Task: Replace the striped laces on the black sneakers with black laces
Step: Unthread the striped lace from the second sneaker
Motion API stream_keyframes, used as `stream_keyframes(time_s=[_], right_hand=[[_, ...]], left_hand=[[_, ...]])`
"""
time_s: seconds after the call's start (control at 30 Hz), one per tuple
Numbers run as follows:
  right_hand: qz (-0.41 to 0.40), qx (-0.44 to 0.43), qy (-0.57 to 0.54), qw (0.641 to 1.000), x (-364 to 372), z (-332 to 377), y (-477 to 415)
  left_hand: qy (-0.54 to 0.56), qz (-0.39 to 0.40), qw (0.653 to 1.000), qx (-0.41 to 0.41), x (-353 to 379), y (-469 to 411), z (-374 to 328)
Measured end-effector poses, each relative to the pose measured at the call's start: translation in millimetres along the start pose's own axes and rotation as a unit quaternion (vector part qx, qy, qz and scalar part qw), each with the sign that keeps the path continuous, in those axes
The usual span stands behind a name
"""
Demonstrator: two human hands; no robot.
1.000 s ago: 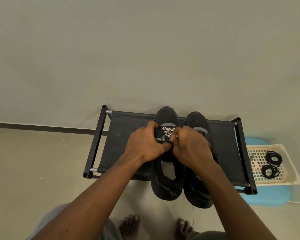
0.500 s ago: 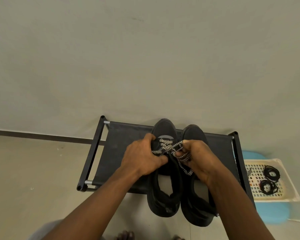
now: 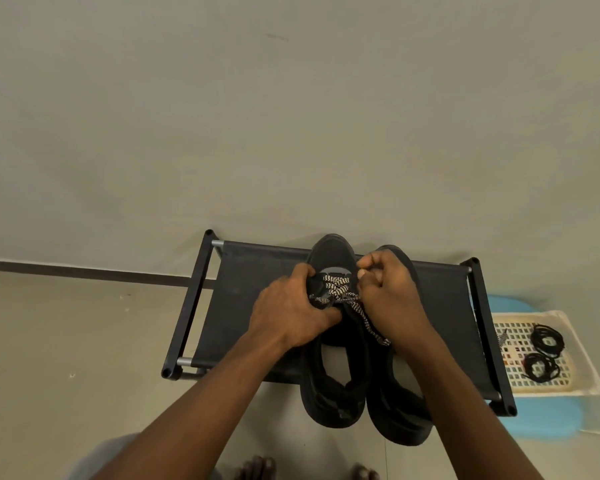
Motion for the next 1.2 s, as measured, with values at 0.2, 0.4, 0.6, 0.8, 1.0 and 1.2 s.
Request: stream_keyframes(time_s=[0.2, 0.4, 0.6, 0.8, 1.0, 1.2], right_hand=[[-0.055, 0.014, -0.046, 0.997, -32.9, 2.3, -3.8], [-0.046, -0.026, 0.188, 0.981, -17.9, 9.8, 4.1], [-0.185, -0.105, 0.341, 0.916, -29.0, 21.4, 12.3], [0.005, -0.127, 0.361, 0.924, 14.1, 24.2, 22.3], [0.034, -0.131, 0.412, 0.901, 17.6, 19.4, 27.2], [0.045, -0.118, 0.423, 0.897, 20.7, 11.3, 24.8]], left_hand=[[0.006, 0.012, 1.0, -0.013, -1.3, 2.1, -0.6], [-0.015, 0.016, 1.0, -0.012, -1.9, 1.5, -2.5], [-0.114, -0.048, 0.988, 0.092, -11.1, 5.7, -37.3], [-0.17, -0.034, 0.97, 0.172, 3.1, 4.8, -59.1], [-0.169, -0.046, 0.97, 0.17, 3.2, 1.4, -58.4], [-0.151, -0.056, 0.972, 0.173, 3.1, -2.5, -52.5]])
Point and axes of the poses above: each hand's wrist, its own y-axis away from the middle knuckle, its own x-axis out of the palm, z = x × y, the point moved 10 cm from there along -y, towards the middle knuckle, and after that the axes turned 9 degrees about x, right-handed, at the moved point
